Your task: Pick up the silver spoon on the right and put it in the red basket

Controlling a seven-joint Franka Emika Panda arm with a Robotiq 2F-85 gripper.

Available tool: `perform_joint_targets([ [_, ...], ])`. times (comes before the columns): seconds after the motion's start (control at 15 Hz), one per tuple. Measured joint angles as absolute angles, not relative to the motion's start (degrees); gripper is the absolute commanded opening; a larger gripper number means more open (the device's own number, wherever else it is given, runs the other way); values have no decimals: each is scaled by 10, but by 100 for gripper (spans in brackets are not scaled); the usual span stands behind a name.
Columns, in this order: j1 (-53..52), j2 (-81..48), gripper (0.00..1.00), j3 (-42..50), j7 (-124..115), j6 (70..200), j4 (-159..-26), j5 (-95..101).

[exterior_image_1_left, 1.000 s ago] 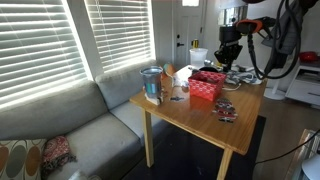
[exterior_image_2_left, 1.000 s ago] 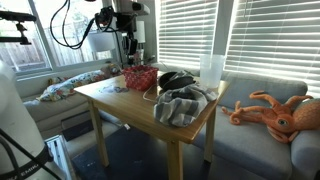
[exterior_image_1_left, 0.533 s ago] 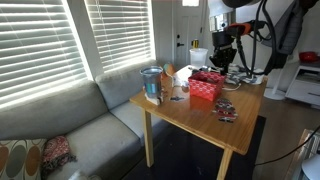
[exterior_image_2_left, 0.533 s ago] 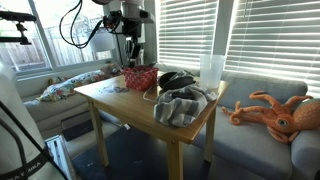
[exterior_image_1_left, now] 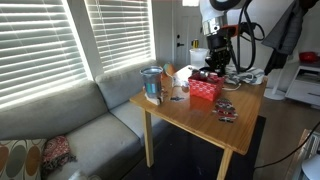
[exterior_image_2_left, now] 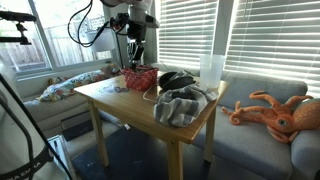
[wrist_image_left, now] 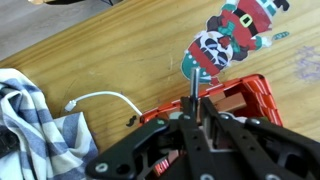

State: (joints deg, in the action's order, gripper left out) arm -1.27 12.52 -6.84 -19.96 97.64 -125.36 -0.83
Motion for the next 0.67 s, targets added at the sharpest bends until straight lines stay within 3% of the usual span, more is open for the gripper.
perform_joint_targets([
  [0.47,-16,158,95,-68,-200,948,-1235,-19],
  [0.67,-15,200,100,-66,-200,919,-1235,-12],
])
